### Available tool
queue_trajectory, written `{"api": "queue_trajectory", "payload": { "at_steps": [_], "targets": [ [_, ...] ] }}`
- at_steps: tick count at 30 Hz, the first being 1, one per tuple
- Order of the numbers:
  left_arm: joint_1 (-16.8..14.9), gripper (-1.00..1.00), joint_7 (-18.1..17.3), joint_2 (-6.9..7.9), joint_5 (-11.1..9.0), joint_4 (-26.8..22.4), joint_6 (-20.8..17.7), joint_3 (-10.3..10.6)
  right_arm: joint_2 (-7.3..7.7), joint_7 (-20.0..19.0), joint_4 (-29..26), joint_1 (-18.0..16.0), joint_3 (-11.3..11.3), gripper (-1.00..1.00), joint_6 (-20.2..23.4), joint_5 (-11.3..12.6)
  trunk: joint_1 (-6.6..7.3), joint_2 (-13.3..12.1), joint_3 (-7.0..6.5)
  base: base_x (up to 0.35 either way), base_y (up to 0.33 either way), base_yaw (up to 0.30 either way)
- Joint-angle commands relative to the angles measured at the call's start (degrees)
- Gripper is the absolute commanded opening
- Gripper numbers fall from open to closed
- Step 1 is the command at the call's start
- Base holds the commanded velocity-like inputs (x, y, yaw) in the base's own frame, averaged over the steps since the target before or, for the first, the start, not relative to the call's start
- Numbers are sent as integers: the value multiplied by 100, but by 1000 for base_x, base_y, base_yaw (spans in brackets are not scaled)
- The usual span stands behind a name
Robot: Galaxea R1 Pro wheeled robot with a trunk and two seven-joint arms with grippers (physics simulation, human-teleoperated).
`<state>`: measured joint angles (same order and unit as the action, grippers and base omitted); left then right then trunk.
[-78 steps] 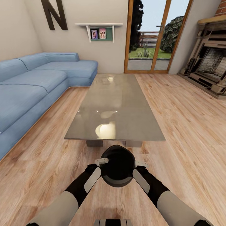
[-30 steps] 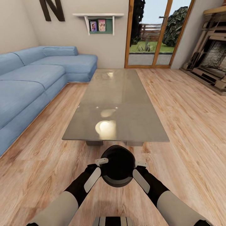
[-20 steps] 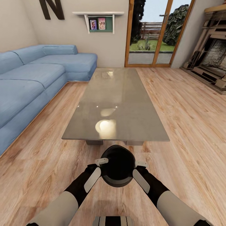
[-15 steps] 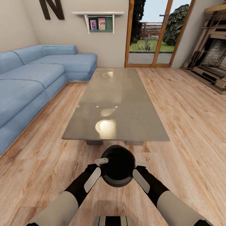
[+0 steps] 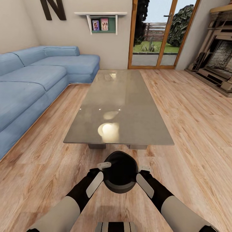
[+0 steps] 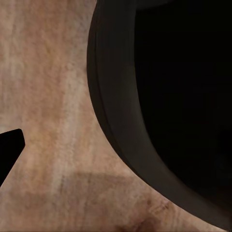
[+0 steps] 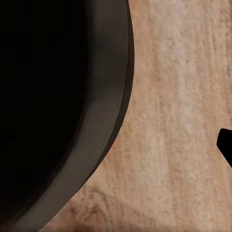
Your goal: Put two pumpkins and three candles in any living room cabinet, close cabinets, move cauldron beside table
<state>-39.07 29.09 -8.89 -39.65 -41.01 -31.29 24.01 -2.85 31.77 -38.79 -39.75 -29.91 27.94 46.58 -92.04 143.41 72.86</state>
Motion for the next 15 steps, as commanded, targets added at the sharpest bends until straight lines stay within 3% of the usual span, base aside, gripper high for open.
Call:
{"api": "queue_trajectory", "payload": {
  "at_steps": [1,5,15],
  "targets": [
    [-4,100,59,0,-62,-10,-8,23,4,48,-7,-5,-23,100,10,45,1,2,5,0,0,0],
    [-4,100,60,-6,-67,-12,-28,31,4,48,-7,-5,-23,100,10,49,1,2,5,0,0,0],
    [-4,100,92,-7,-82,-13,-106,8,4,47,-6,-4,-22,100,54,65,27,-11,-217,0,0,0]
  ]
}}
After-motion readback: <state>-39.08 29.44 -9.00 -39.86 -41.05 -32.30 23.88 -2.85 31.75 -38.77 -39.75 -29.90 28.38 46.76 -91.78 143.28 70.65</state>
